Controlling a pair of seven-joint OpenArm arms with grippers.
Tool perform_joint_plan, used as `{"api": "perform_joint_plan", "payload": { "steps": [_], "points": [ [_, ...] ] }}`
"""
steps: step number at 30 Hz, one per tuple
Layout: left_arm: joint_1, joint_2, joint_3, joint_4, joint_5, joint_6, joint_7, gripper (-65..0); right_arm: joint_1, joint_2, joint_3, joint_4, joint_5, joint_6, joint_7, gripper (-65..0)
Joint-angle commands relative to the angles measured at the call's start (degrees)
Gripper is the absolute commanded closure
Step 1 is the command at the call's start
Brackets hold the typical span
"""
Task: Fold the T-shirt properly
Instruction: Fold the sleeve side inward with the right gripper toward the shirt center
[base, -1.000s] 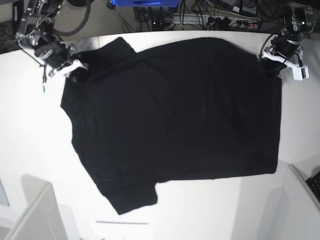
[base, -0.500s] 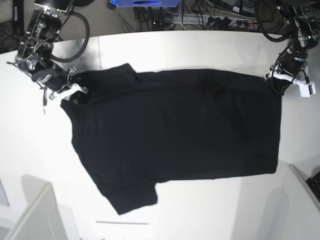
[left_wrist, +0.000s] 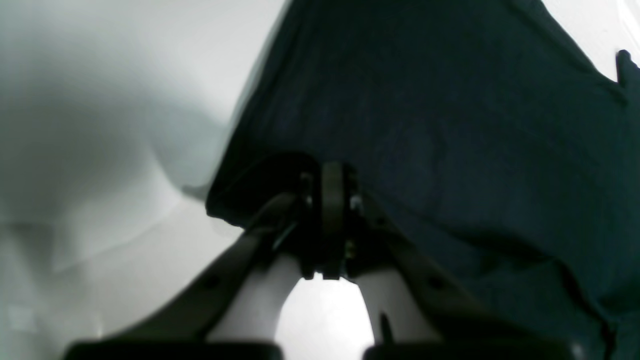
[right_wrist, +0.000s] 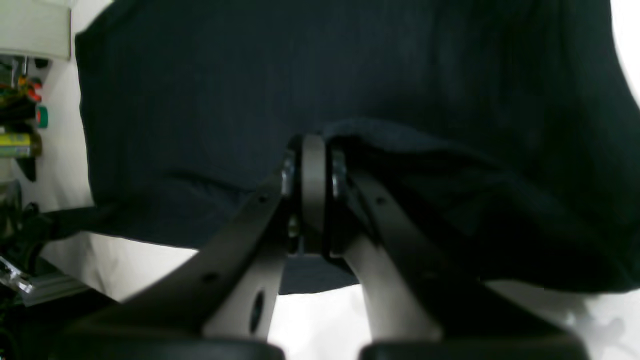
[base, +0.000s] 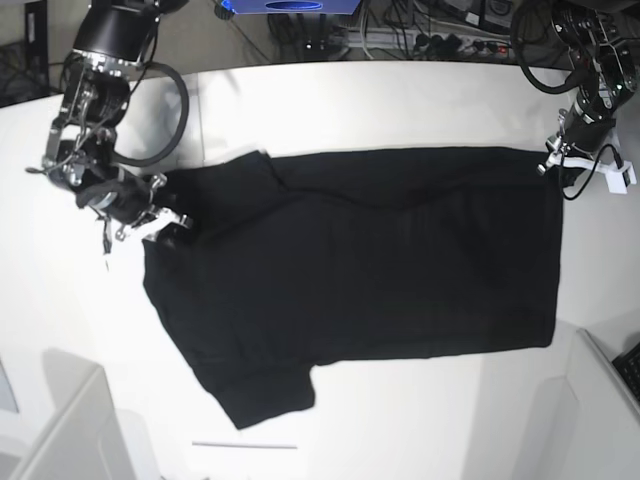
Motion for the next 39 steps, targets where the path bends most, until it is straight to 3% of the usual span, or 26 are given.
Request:
{"api": "perform_joint_plan", "payload": {
  "steps": [1, 17, 25, 30, 39],
  "points": [
    [-0.2, -1.2, -0.5, 0.7, -0.5, -0.3, -1.2, 0.0, 1.2, 0.4, 0.0, 0.0, 0.9, 0.2, 0.9, 0.0],
    [-5.0, -1.0, -0.6, -4.2, -0.5, -0.2, -1.4, 0.0, 8.9, 0.3, -0.1, -9.0, 0.9, 0.2, 1.1, 0.0],
    [-6.2, 0.2, -5.8, -4.3, -0.5, -0.2, -1.1, 0.0, 10.3, 2.2, -3.8, -14.6, 0.8, 0.2, 6.6, 0.0],
    [-7.0, 0.2, -4.6, -4.3, -0.5, -0.2, -1.0, 0.0, 10.5, 2.4, -7.5, -18.0, 0.8, 0.2, 10.7, 0.0],
    [-9.0, 0.0, -4.6, -8.1, -0.5, -0.2, -1.0, 0.0, 11.3, 2.4, -7.6, -19.5, 0.8, 0.2, 11.4, 0.0]
  ]
}}
